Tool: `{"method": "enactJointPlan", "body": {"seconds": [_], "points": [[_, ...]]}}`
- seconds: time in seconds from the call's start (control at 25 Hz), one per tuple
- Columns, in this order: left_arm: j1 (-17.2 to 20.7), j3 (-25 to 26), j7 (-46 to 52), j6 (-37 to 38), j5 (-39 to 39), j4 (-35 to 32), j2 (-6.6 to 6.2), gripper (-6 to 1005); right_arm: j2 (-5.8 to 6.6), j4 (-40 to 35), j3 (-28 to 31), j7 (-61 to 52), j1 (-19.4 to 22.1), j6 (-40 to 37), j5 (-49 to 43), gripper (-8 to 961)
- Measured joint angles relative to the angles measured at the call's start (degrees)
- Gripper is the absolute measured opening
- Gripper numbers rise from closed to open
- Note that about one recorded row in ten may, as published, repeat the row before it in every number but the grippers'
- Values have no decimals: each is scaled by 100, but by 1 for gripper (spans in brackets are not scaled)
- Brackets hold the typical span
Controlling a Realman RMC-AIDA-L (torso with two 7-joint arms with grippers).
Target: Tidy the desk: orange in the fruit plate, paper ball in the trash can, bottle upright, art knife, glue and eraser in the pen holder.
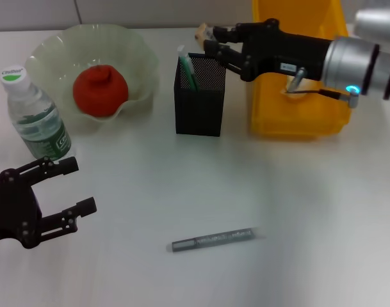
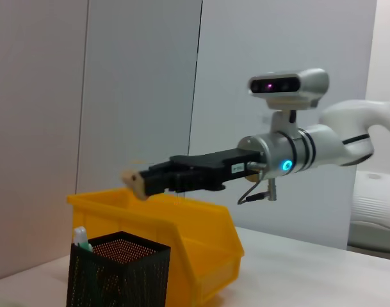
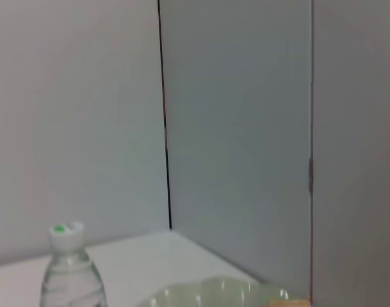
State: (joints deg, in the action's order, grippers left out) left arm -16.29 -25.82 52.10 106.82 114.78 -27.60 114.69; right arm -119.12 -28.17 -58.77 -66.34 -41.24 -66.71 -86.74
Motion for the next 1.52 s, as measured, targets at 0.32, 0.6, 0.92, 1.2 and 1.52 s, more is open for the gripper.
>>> {"method": "enactJointPlan", "body": {"seconds": [0.32,0.6,0.92,1.2,1.52], "points": [[-23,-2,14,2,-4,0,11,768,2,71,-24,-300,-264,393,-486,283],[-31,30,31,1,-13,0,10,769,8,44,-15,-308,-230,373,-481,286],[-44,22,39,-4,-45,0,9,768,6,43,-10,-314,-255,365,-493,289],[-43,33,42,22,-45,0,7,769,3,30,-41,-328,-247,343,-494,293],[-33,34,53,35,-44,0,-8,768,-8,24,-70,-298,-231,303,-475,506]]}}
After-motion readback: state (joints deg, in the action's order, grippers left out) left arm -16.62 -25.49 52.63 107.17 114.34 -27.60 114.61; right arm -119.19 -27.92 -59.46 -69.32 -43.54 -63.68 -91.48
